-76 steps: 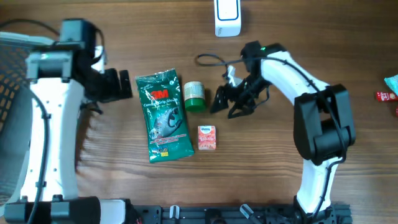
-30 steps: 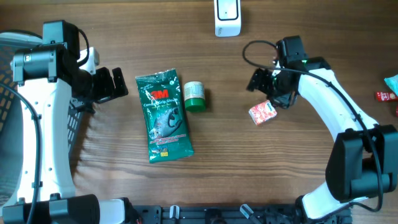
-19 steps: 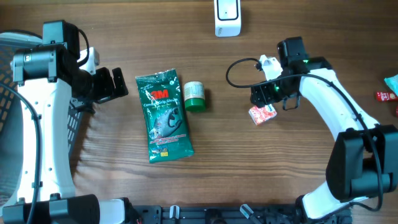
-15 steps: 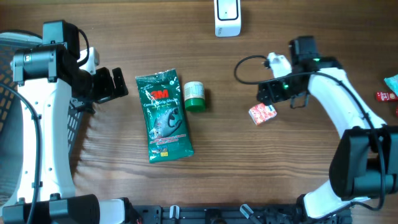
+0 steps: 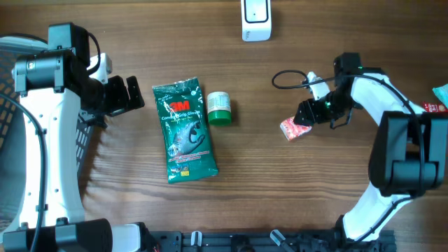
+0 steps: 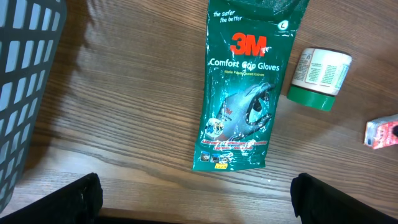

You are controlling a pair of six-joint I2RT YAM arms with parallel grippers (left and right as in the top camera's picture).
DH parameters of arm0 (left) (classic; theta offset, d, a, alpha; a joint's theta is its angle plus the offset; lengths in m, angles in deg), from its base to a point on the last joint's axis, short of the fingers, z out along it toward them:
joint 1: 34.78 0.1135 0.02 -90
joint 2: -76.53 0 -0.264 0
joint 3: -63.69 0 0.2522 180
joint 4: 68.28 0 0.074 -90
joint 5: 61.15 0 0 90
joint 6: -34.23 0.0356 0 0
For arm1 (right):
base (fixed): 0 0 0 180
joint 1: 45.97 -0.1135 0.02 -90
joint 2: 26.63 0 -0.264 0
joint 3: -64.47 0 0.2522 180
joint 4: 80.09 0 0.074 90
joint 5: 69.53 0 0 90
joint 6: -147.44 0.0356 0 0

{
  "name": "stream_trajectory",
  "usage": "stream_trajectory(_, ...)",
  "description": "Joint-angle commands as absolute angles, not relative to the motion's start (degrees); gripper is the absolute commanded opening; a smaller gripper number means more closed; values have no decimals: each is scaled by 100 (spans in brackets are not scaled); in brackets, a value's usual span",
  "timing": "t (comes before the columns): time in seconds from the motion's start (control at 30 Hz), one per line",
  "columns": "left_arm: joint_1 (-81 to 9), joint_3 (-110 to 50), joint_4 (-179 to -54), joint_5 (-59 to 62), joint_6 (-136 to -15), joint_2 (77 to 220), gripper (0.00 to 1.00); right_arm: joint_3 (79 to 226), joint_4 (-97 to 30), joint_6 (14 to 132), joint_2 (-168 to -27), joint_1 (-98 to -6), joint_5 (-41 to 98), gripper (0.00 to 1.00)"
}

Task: Scan the item barcode
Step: 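Grasp the Kleenex pack with the right gripper and lift it, then carry the Kleenex pack up to the scanner and hold it there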

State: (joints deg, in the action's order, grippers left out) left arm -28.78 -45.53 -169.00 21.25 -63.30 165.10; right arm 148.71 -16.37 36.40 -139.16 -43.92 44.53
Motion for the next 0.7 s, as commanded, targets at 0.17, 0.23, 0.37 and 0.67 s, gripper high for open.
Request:
stream_trajectory(0.17,-2861,-4549,-16902,2034,-6218,16423,100,14786,-1637,4145,-14235,-4416,4794,5)
stream_trajectory(0.23,-2861,-4549,-16902,2034,-6218,16423,100,14792,-1661,4912,-14235,-4416,4942,4)
stream_trajectory(0.37,-2861,-4549,-16902,2034,-6218,16423,100,14902,-1438,6969,-14226,-4416,5447,4)
stream_trajectory(0.67,-2861,-4549,-16900,2034,-6218,16423,100,14912,-1209,9813,-13953,-4663,9082,4)
